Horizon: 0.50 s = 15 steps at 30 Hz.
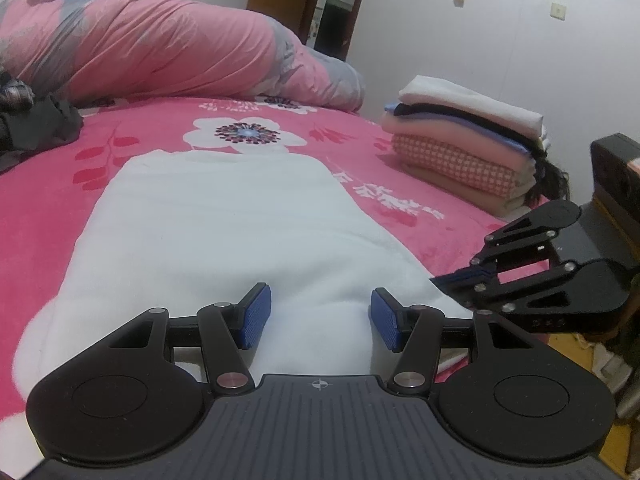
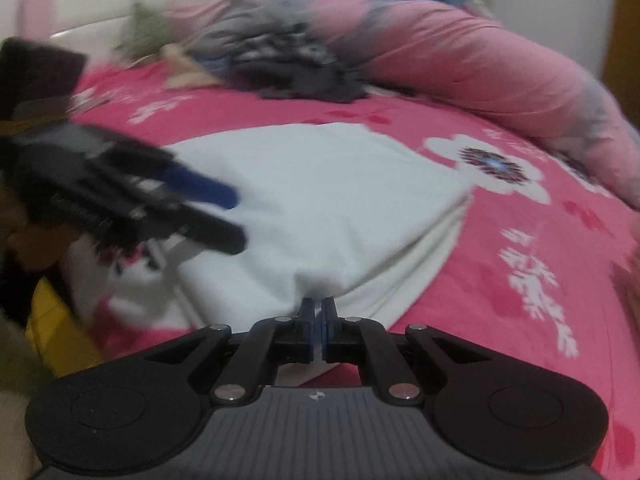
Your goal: Fold clothes
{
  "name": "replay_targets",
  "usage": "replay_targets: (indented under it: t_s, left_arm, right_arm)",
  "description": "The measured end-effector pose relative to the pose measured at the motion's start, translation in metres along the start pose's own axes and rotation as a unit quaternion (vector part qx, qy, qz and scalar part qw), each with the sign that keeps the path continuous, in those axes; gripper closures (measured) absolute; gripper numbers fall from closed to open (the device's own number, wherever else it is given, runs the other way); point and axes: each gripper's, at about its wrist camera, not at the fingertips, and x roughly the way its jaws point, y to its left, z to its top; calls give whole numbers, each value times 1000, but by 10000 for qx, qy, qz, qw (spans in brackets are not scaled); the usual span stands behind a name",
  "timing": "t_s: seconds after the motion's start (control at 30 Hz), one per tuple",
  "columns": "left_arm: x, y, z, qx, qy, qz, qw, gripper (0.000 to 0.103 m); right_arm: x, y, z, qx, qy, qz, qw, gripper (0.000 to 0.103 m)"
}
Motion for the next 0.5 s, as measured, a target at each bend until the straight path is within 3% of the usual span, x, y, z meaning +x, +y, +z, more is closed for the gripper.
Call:
replay_targets:
  t_s: [0.23,0.5]
  left_arm:
    - [1,1,1,3,-1,-20,10000,47]
    - [2,0,2,-24,-25,-88,10000,45]
  right_arm:
    - [-1,-43,-8,983,-327,1102,9885,100]
    - [15,-55,-5,1010,-116,1339,9858,100]
